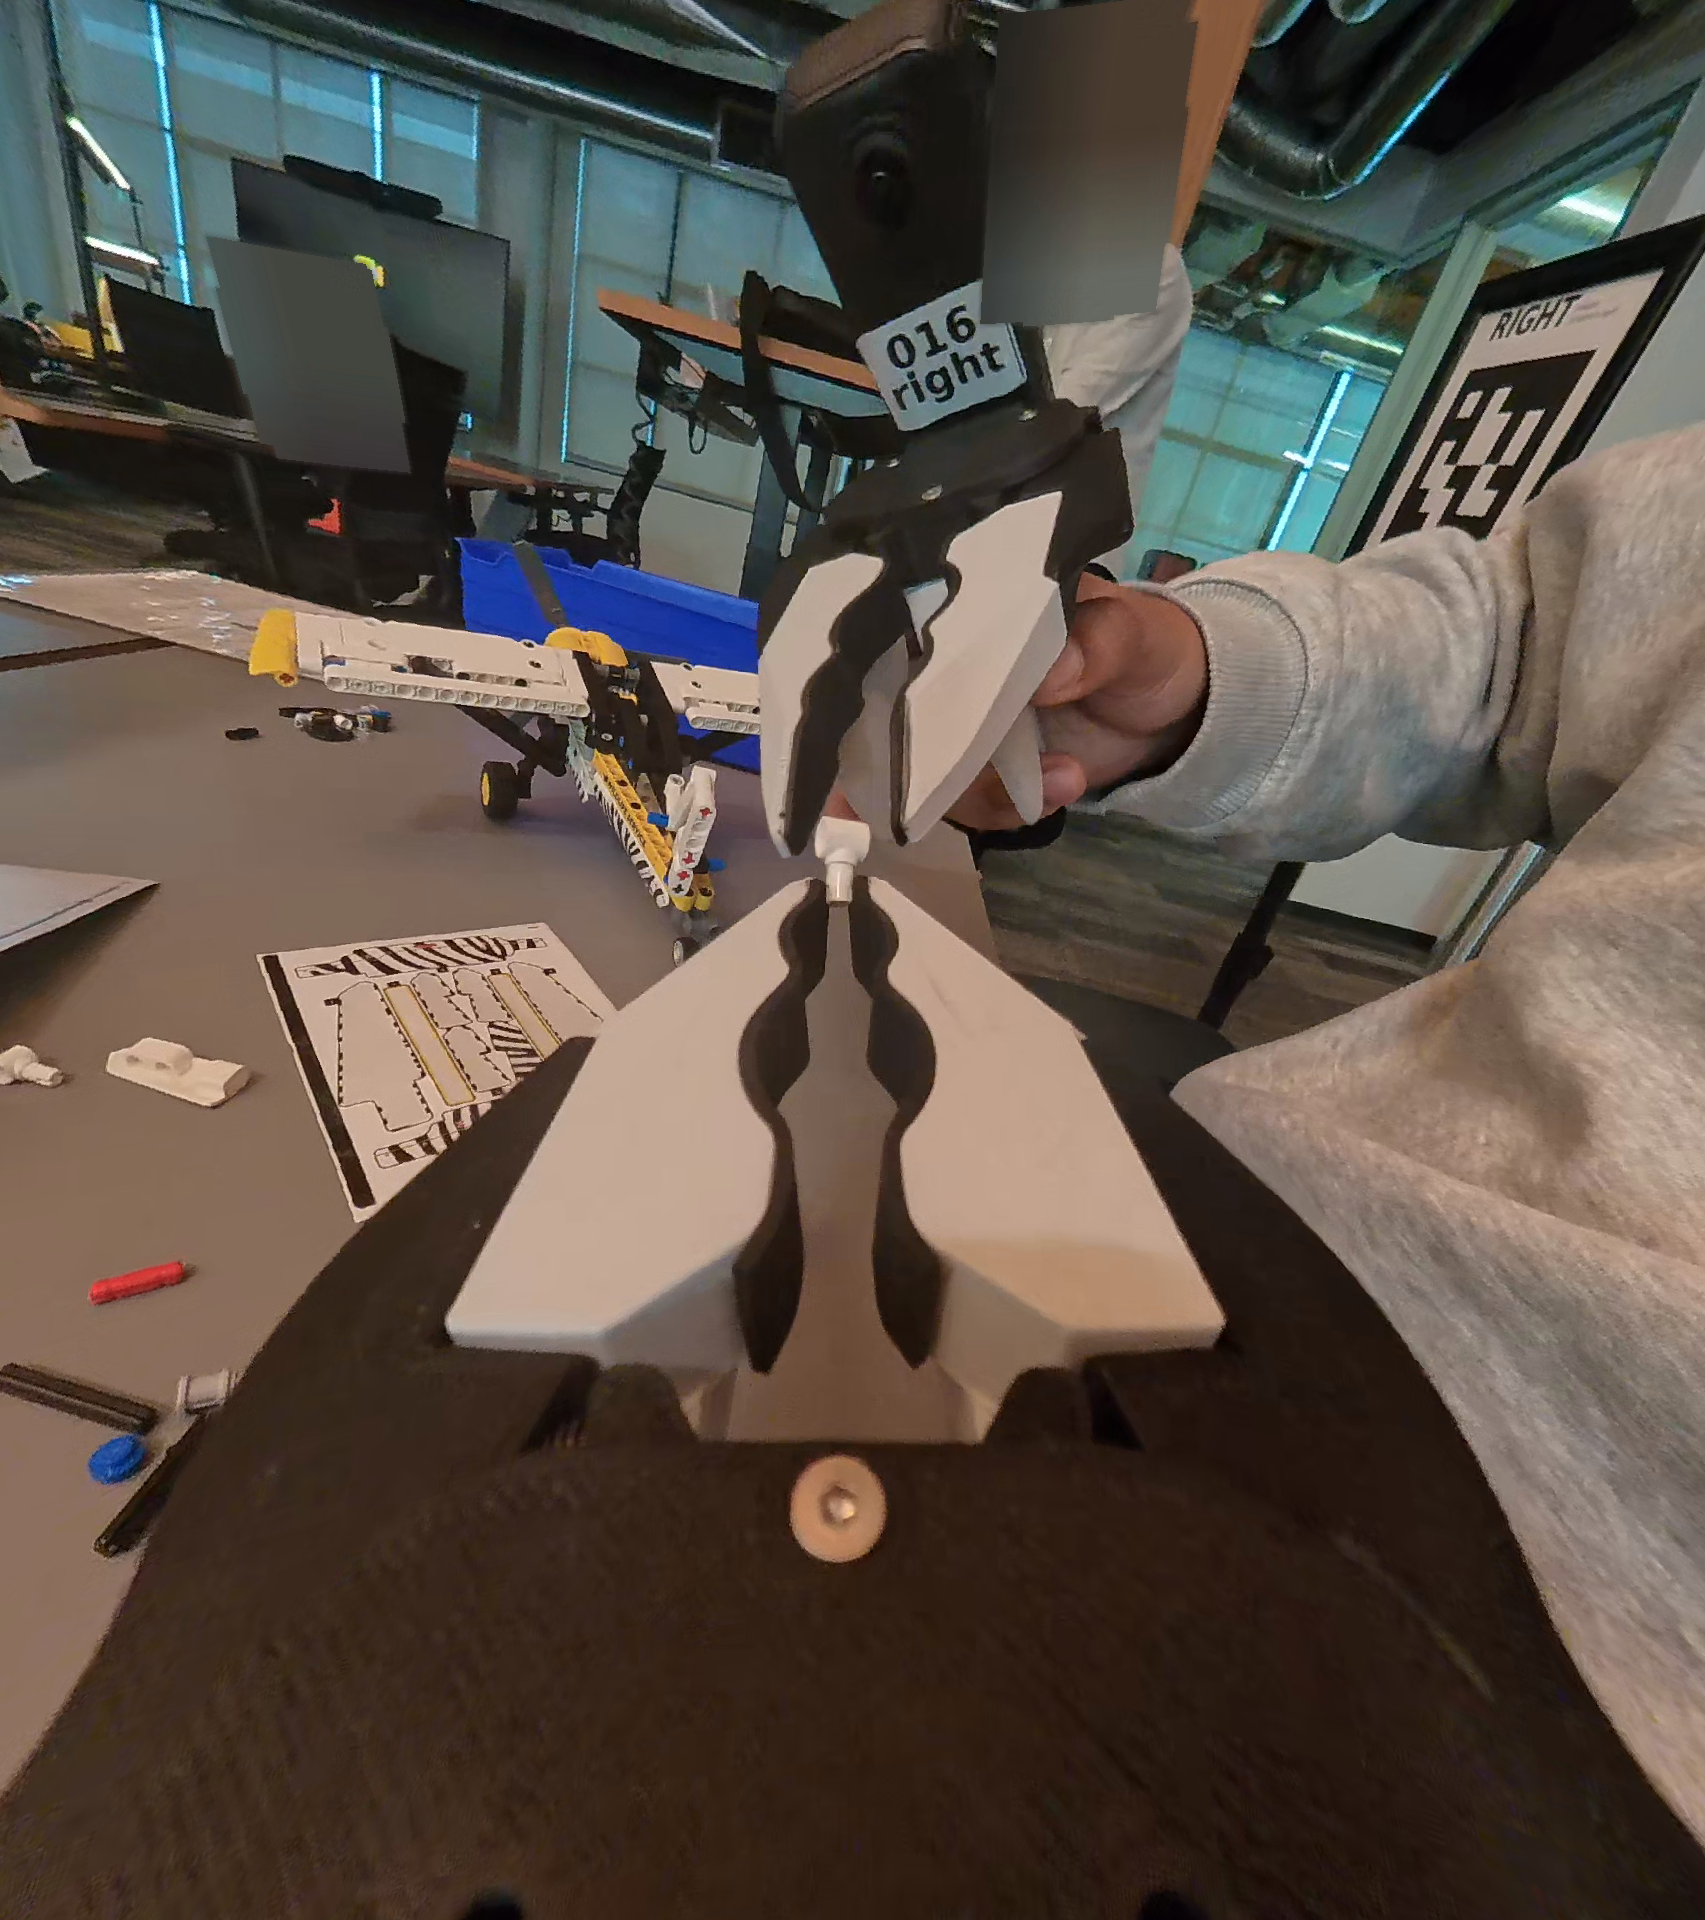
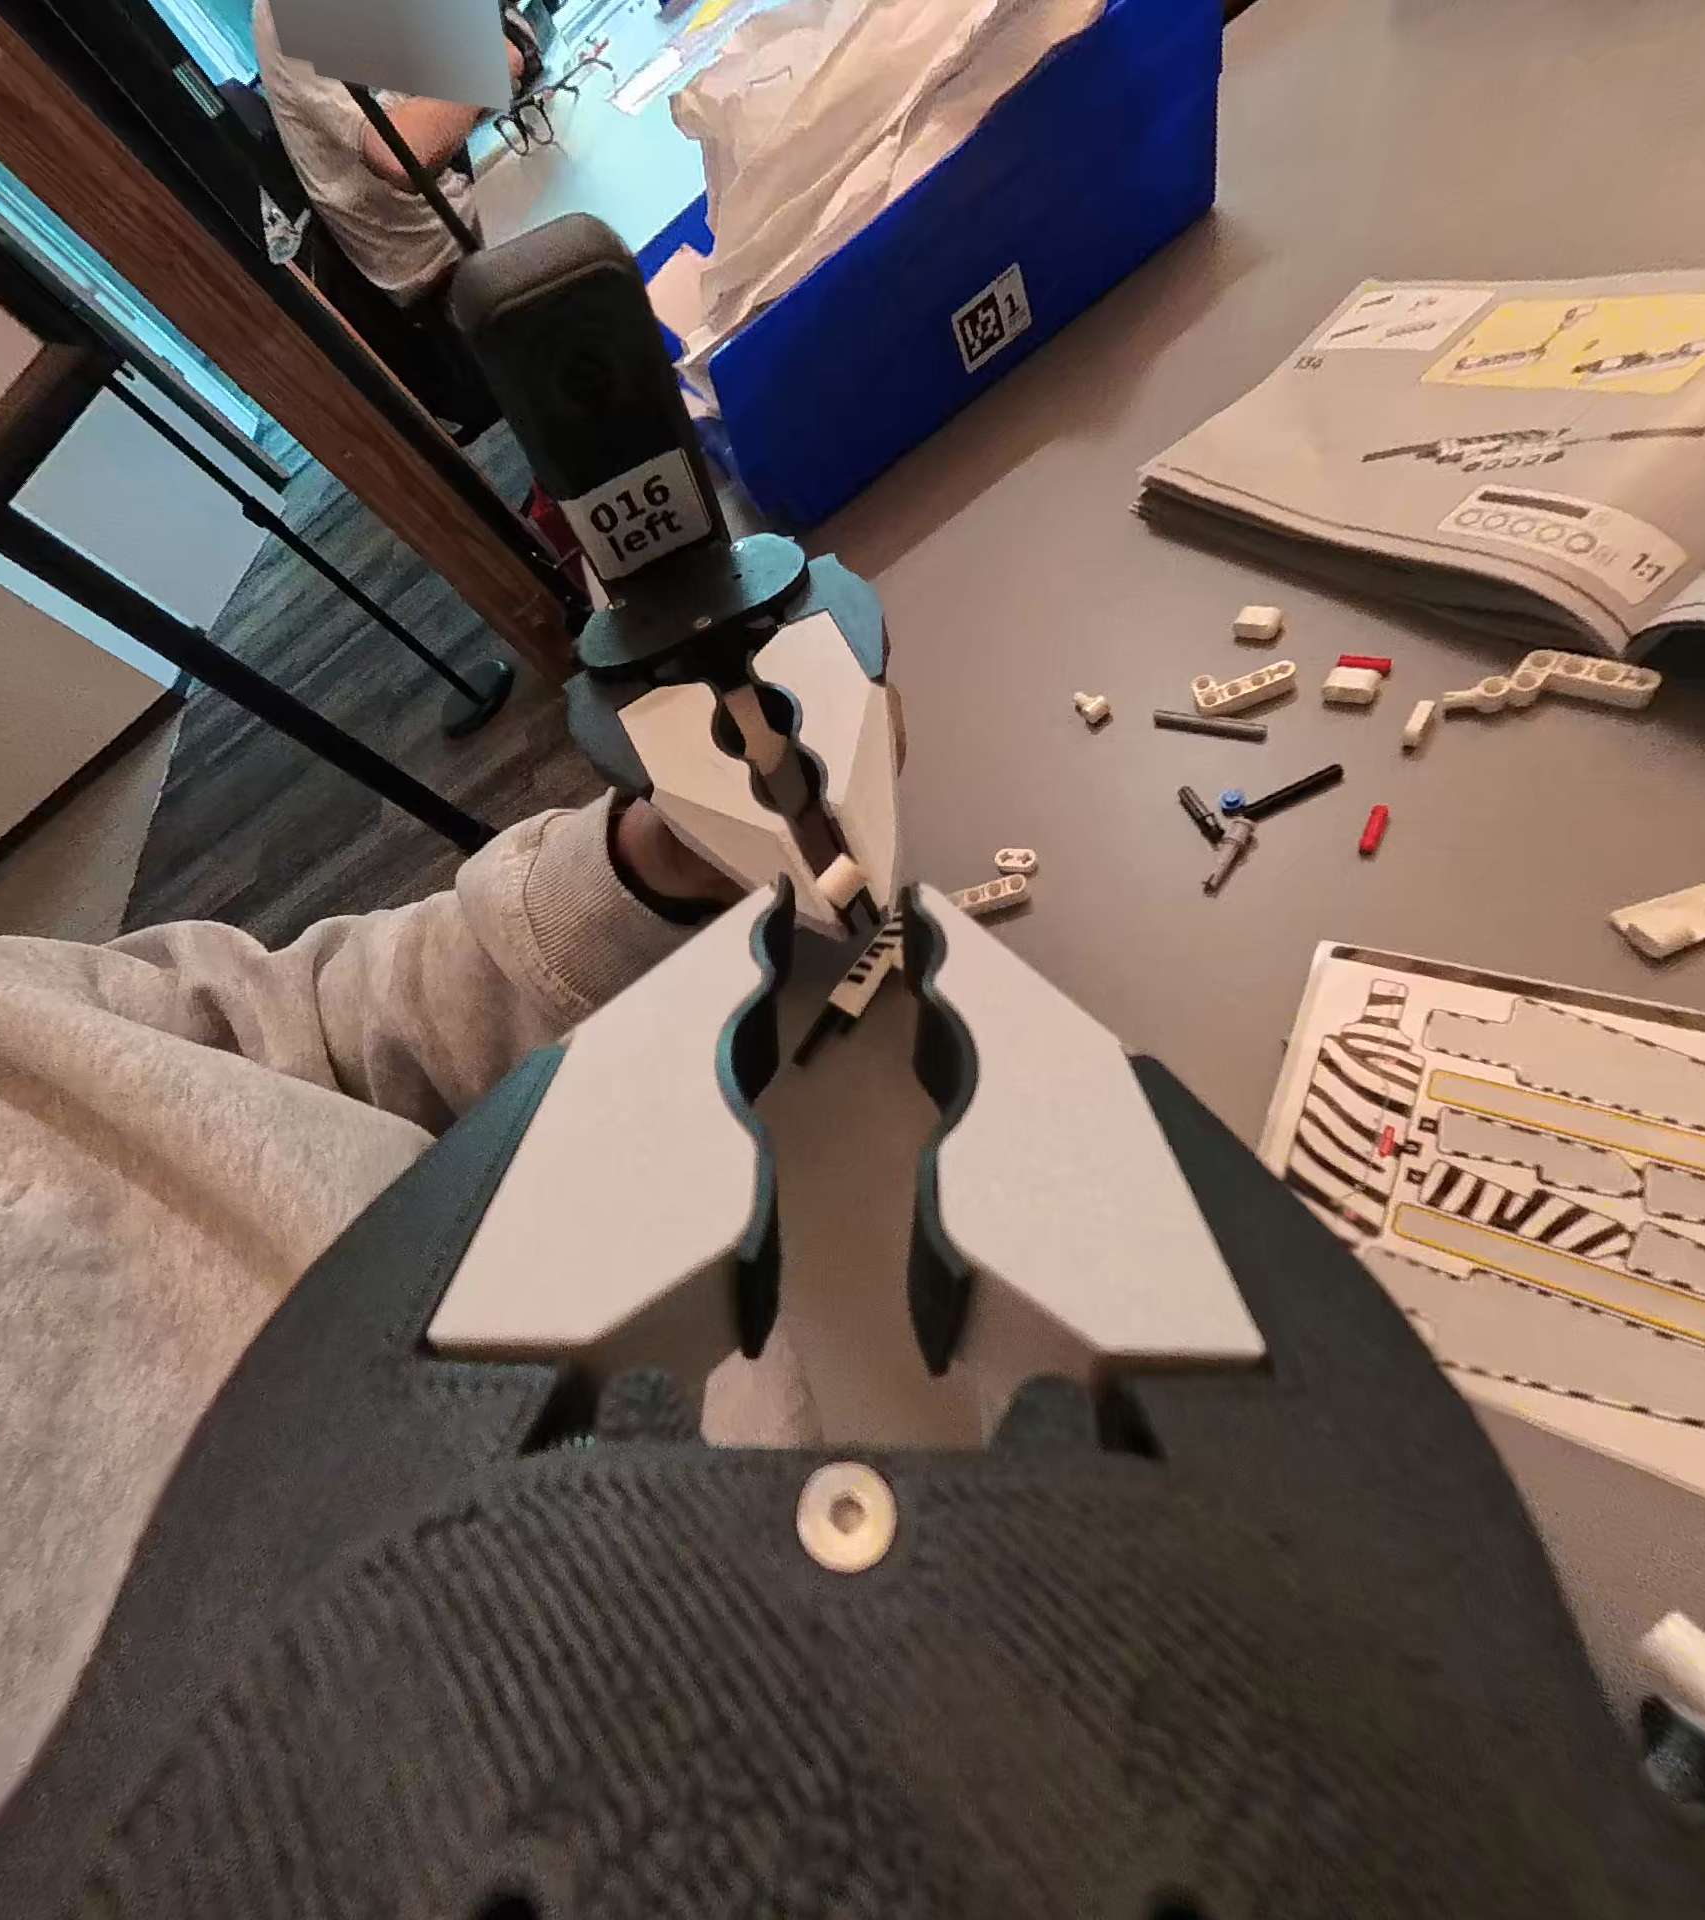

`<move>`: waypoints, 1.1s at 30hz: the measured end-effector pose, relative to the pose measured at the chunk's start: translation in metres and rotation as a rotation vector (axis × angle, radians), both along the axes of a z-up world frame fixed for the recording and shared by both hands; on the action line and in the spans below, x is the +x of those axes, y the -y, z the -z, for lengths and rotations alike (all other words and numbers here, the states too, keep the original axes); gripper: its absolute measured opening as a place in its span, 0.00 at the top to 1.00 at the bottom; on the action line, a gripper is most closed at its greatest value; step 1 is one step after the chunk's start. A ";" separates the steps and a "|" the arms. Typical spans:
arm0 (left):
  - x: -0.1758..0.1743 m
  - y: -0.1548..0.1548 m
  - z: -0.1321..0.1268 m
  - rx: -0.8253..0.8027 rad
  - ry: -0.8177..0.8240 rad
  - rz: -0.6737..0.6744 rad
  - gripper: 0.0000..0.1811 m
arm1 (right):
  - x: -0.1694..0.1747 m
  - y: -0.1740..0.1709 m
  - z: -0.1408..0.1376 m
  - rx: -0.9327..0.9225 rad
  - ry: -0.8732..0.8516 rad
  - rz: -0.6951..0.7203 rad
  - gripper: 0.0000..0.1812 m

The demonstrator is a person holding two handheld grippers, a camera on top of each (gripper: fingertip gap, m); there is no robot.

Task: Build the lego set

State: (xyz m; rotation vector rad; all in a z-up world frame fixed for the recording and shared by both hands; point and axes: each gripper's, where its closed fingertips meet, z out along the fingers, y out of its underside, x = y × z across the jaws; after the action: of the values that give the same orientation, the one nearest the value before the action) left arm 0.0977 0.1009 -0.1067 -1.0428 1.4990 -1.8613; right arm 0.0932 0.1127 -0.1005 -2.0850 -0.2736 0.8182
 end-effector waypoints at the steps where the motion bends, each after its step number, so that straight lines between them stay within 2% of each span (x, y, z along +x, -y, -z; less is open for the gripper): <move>1: 0.000 0.001 0.001 0.009 -0.003 0.003 0.99 | -0.001 0.001 0.001 -0.018 -0.010 -0.009 0.89; 5: 0.004 0.006 0.010 0.070 -0.033 -0.008 0.99 | -0.006 0.006 0.006 -0.132 -0.080 -0.050 0.83; 6: 0.005 0.007 0.012 0.079 -0.043 -0.005 0.99 | -0.006 0.006 0.008 -0.154 -0.093 -0.051 0.83; 8: 0.005 0.008 0.015 0.089 -0.057 0.000 0.99 | -0.003 0.005 0.013 -0.165 -0.091 -0.038 0.91; 11: 0.006 0.009 0.016 0.104 -0.060 -0.007 0.99 | 0.000 0.004 0.017 -0.190 -0.113 -0.020 0.96; 18: 0.009 0.001 0.017 0.136 -0.057 -0.070 0.99 | 0.007 0.004 0.022 -0.228 -0.119 0.009 0.94; 28: 0.011 0.002 0.023 0.171 -0.076 -0.077 0.99 | 0.006 0.002 0.024 -0.250 -0.160 -0.001 0.96; 33: 0.012 0.004 0.025 0.167 -0.092 -0.066 0.99 | 0.006 0.003 0.025 -0.223 -0.090 -0.013 0.97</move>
State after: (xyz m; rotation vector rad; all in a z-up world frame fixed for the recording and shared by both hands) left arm 0.1096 0.0970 -0.1320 -1.0968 1.6214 -1.6327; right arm 0.0997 0.1101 -0.1256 -2.2462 -0.1529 0.9861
